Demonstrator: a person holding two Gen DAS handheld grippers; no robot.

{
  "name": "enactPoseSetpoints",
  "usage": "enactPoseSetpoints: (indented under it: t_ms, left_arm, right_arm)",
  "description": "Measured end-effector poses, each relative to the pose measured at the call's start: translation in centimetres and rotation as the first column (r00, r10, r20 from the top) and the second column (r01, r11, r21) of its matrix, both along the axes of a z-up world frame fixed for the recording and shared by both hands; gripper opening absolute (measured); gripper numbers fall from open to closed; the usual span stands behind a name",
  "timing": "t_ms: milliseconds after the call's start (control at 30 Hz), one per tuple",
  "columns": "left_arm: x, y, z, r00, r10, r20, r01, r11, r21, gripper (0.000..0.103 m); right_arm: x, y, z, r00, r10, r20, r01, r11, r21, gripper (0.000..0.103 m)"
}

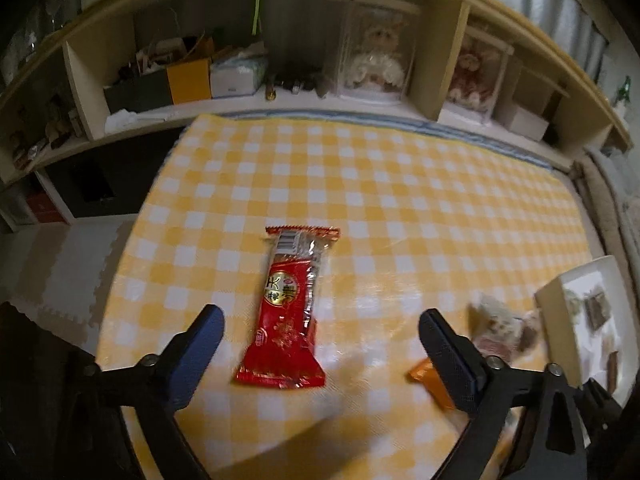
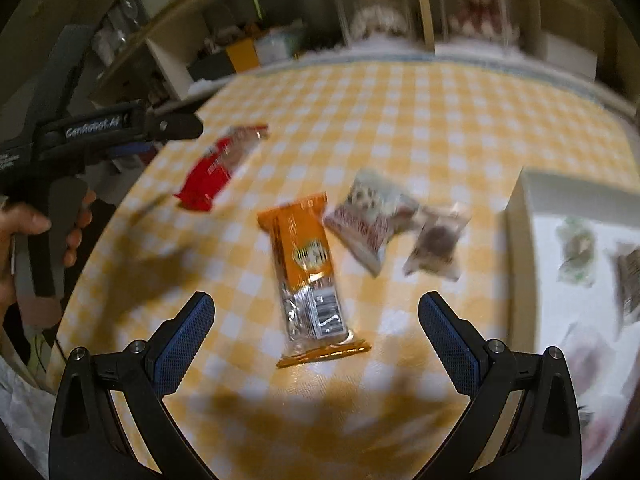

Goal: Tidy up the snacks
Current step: 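Grasp the red snack bar with the left tool while the right grasps the orange bar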

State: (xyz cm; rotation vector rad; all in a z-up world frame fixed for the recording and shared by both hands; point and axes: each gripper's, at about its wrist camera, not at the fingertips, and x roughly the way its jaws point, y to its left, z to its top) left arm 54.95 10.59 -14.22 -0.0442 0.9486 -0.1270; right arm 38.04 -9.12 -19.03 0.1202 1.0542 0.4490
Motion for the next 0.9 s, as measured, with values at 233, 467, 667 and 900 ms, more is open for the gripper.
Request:
enactPoseSetpoints:
  t_ms: [233, 467, 667, 900]
  left_arm:
    - [1.8, 0.9, -4.6, 0.998, 0.01, -0.062, -0.009, 1.0, 0.007, 0.063]
    - [1.1, 1.0, -5.2, 0.994, -0.01, -0.108, 0.012, 1.0, 0.016, 0.044]
    - [-0.8, 0.3, -4.9, 0.978, -0.049, -0.203, 0.06, 0.997, 0.045, 0.044]
    - [-1.9, -0.2, -5.1, 0.935, -0.119, -0.334, 0.139, 0.99, 0.038, 0.048]
  right_arm:
    - [0.1, 0.0, -2.7, 0.999, 0.009, -0.044, -0.008, 1.0, 0.021, 0.07]
    - [-1.0, 0.2, -2.8, 0.996, 0.046, -0.075, -0.045, 0.999, 0.008, 0.044]
    - [-2.9, 0.3, -1.9, 0.99, 0.05, -0.132, -0.05, 0.999, -0.002, 0.043]
    - [-4.5, 0.4, -0.3, 0.972, 0.123, -0.2, -0.13, 0.991, -0.025, 0.049]
